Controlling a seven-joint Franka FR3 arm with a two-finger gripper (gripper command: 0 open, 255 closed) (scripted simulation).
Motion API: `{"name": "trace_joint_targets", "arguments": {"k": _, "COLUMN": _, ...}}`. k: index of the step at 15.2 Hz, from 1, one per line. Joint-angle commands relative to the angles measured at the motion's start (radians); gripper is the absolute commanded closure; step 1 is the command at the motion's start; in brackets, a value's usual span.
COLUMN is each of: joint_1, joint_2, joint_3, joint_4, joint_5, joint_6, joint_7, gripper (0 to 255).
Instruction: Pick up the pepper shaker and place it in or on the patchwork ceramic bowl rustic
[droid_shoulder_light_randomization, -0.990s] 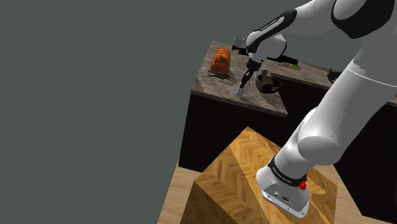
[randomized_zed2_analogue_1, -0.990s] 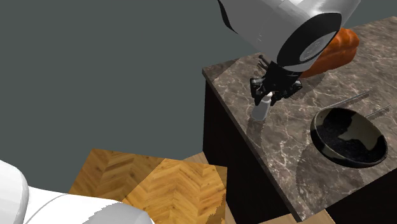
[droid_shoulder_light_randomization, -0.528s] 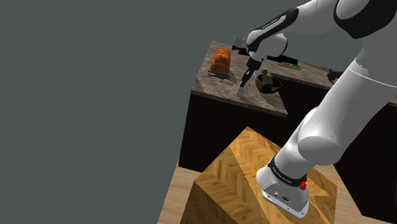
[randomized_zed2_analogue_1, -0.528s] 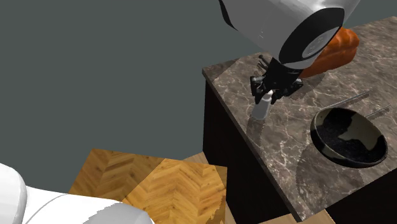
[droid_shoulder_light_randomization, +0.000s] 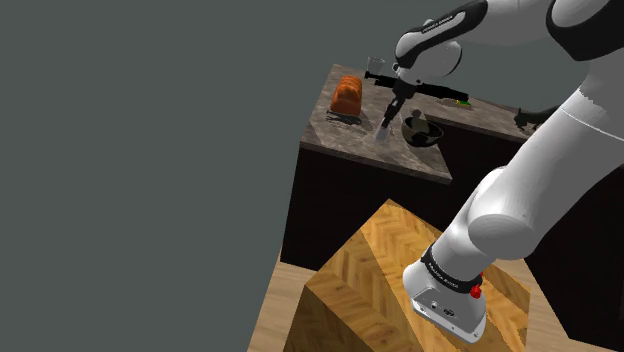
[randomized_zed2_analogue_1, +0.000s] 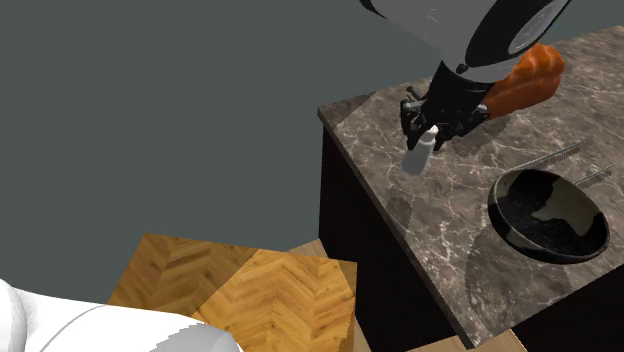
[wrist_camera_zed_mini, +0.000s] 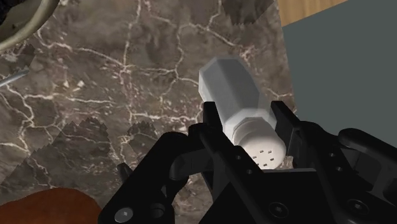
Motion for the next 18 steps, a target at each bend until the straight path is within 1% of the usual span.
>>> {"name": "trace_joint_targets", "arguments": {"k": 1, "joint_1": 0.000, "joint_2": -0.016, "joint_3": 0.004, "joint_4": 0.013, "joint_5": -0.014, "joint_6": -0.024, "joint_7": 0.014, "gripper": 255}}
{"name": "trace_joint_targets", "arguments": {"k": 9, "joint_1": -0.002, "joint_2": -0.071, "joint_3": 0.019, "joint_4": 0.079, "joint_5": -0.058, "joint_6": -0.130, "joint_7": 0.054, "gripper": 255}}
{"name": "trace_joint_targets", "arguments": {"k": 18, "joint_1": -0.003, "joint_2": -0.110, "joint_3": 0.036, "joint_4": 0.169, "joint_5": -0.084, "joint_6": -0.251, "joint_7": 0.082, "gripper": 255}}
